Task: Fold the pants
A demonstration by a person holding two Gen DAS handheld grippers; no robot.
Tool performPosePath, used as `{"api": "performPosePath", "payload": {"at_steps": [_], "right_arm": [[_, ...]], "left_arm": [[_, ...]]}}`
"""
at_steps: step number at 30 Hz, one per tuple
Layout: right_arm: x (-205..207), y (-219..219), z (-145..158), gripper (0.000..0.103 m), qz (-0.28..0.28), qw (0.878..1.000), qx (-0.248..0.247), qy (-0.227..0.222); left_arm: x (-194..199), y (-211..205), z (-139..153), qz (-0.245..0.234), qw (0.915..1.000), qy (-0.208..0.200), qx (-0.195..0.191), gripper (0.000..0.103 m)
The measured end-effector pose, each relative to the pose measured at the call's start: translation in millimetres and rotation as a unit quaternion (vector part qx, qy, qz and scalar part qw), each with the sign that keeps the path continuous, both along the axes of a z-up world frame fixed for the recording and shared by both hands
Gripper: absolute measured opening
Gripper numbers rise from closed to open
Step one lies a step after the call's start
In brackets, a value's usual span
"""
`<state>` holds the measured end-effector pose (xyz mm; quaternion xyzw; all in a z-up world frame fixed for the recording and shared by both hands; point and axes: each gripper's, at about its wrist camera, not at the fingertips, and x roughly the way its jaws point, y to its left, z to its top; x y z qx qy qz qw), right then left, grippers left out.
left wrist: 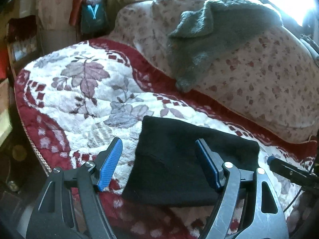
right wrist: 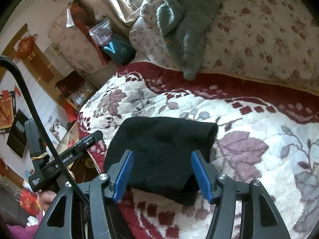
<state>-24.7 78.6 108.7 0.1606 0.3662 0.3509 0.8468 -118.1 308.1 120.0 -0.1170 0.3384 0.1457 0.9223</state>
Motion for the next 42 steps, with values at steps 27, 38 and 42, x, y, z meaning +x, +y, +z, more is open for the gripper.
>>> {"api": "performPosePath", "payload": {"at_steps": [27,38,42], "right_arm": [[-41,24,13,0.059,0.004,0.997,-0.048,-0.055],[-44,25,13,0.059,0.008,0.997,-0.05,-0.056],[-44,27,11,0.059,0.013,0.997,-0.053,-0.053]], "left_arm": [[-29,-42,11,0.0,0.9995,-0.008,0.032,0.076],[-31,-41,10,0.004,0.9996,-0.006,0.026,0.076],[-32,-41,9,0.008,0.9996,-0.004,0.028,0.076]]}}
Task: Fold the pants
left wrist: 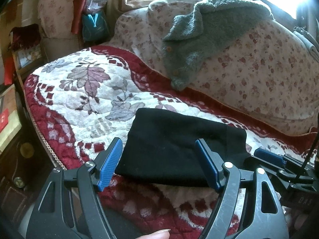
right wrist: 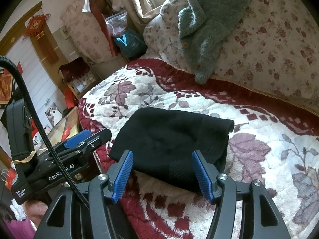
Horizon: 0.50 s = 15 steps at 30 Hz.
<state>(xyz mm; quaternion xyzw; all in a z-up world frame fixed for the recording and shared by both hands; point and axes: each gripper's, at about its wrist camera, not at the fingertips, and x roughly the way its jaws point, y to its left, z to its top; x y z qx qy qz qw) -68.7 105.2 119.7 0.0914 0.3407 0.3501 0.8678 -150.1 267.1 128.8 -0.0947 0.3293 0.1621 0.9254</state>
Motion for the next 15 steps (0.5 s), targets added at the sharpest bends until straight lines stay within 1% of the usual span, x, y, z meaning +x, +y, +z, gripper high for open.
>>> {"api": "performPosePath", "payload": {"at_steps": [8,15], "right_arm": [[0.2,1.1,-1.2,0.059,0.001,1.0,-0.001,0.001],[-0.2,2.1,-1.7,0.059,0.003,1.0,-0.003,0.002]], "left_arm": [[-1.8,1.0,-1.8,0.013,0.9999,0.001,-0.003,0.076],[-1.5,1.6,-2.4,0.012,0.9999,0.002,-0.002,0.076]]}}
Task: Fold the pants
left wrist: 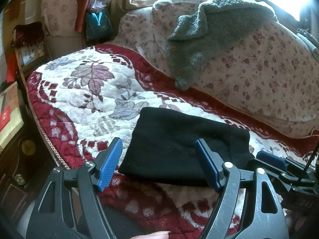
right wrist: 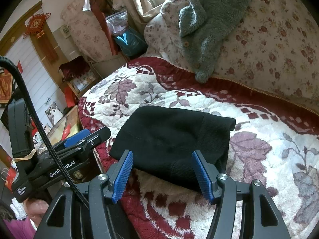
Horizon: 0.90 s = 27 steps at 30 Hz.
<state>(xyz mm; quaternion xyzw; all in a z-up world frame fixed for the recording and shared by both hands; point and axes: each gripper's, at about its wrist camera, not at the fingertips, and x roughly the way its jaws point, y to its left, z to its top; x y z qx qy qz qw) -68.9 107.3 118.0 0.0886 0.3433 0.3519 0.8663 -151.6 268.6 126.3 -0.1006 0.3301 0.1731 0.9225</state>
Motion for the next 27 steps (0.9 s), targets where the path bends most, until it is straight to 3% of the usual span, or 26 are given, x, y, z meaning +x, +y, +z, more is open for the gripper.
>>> {"api": "performPosePath", "payload": {"at_steps": [27], "right_arm": [[-1.5,5.6,-2.1,0.059,0.012,1.0,-0.005,0.006]], "left_arm": [[-5.3,1.0,-3.4,0.006,1.0,-0.002,-0.001,0.076]]}}
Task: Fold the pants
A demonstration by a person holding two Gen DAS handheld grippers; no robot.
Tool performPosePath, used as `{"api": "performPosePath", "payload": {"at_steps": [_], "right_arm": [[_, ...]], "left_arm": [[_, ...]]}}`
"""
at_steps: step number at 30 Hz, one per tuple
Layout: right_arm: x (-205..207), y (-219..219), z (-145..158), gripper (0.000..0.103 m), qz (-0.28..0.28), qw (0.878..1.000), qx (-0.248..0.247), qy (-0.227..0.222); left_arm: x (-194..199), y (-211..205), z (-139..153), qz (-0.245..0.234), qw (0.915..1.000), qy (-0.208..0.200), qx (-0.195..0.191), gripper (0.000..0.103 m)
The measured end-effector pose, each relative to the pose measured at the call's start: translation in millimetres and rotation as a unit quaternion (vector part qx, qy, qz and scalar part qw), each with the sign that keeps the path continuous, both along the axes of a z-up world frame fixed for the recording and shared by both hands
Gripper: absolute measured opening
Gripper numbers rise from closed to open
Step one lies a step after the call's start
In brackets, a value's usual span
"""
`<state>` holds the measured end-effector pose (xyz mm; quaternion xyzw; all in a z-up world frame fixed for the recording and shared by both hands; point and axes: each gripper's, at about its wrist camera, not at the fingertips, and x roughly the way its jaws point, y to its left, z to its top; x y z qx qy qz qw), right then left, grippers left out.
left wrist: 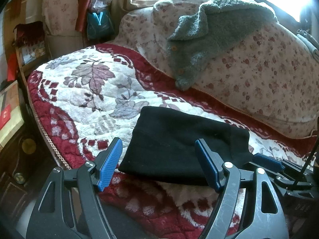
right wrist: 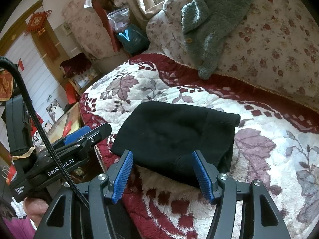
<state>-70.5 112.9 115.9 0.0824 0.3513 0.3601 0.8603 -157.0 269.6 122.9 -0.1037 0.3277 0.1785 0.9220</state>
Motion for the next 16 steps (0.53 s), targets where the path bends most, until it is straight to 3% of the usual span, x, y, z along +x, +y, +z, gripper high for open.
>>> {"api": "performPosePath", "payload": {"at_steps": [9,16], "right_arm": [[0,-13,3,0.059,-0.009,1.0,0.01,-0.002],[-8,-76,1,0.059,-0.062,0.998,0.014,-0.004]], "left_arm": [[-1,-19,11,-0.011,0.9998,-0.007,0.012,0.076],[20,-75,20,-0.068,0.9976,-0.005,0.01,0.076]]}}
